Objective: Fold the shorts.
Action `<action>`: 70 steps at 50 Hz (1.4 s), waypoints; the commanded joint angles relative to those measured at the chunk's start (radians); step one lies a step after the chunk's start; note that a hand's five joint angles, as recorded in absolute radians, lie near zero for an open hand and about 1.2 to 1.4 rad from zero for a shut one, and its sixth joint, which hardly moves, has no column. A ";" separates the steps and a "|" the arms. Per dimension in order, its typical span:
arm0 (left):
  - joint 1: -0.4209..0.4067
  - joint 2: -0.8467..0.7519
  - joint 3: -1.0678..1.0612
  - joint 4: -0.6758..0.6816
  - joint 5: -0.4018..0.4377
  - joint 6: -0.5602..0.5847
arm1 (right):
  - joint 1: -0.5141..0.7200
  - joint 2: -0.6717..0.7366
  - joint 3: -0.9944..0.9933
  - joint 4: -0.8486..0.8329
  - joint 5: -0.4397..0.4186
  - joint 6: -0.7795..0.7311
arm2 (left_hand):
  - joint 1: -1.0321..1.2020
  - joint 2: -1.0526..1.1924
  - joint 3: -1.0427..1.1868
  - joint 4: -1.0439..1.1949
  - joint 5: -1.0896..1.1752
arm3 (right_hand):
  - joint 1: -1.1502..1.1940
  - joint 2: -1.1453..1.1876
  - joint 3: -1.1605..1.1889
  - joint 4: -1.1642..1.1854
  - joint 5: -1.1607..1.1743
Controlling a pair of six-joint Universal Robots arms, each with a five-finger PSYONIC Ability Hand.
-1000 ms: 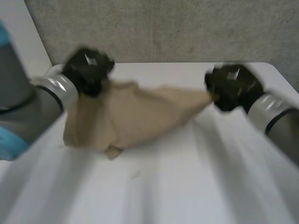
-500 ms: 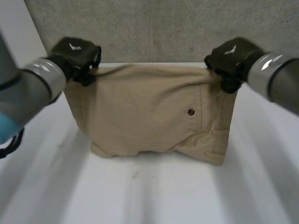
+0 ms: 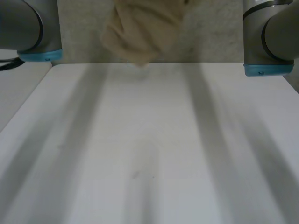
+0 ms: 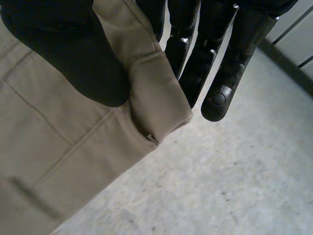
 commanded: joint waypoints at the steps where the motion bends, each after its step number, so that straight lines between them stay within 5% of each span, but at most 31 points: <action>1: 0.010 0.008 -0.218 -0.105 0.017 -0.039 | -0.005 0.025 0.086 0.206 -0.059 0.014 | 0.258 0.197 0.205 0.194 0.258 | 0.452 0.221 0.215 0.204 0.240; 14: -0.008 -0.194 -0.558 -0.150 0.026 -0.028 | -0.002 0.269 0.265 0.416 -0.073 -0.027 | 0.258 0.197 0.205 0.194 0.258 | 0.452 0.221 0.215 0.204 0.240; 20: -0.034 -0.245 -0.620 -0.320 0.014 0.053 | -0.005 0.318 0.291 0.557 -0.060 -0.066 | 0.258 0.197 0.205 0.194 0.258 | 0.452 0.221 0.215 0.204 0.240; 27: -0.036 -0.138 -0.705 -0.487 -0.038 0.171 | -0.013 0.196 0.406 0.657 -0.059 -0.063 | 0.258 0.197 0.205 0.194 0.258 | 0.452 0.221 0.215 0.204 0.240; 37: -0.045 0.093 -0.886 -0.628 -0.084 0.183 | -0.014 0.029 0.592 0.816 -0.062 -0.087 | 0.258 0.197 0.205 0.194 0.258 | 0.452 0.221 0.215 0.204 0.240; 53: -0.172 0.300 -1.120 -1.263 -0.061 0.159 | -0.097 -0.209 0.914 1.134 -0.036 -0.391 | 0.258 0.197 0.205 0.194 0.258 | 0.452 0.221 0.215 0.204 0.240; 64: -0.125 0.443 -1.013 -1.334 0.011 0.194 | -0.118 -0.366 0.956 1.174 -0.154 -0.402 | 0.258 0.197 0.205 0.194 0.258 | 0.452 0.221 0.215 0.204 0.240; 70: -0.099 0.286 -0.835 -1.158 0.002 0.214 | -0.145 -0.297 0.870 1.091 -0.177 -0.339 | 0.258 0.197 0.205 0.194 0.258 | 0.452 0.221 0.215 0.204 0.240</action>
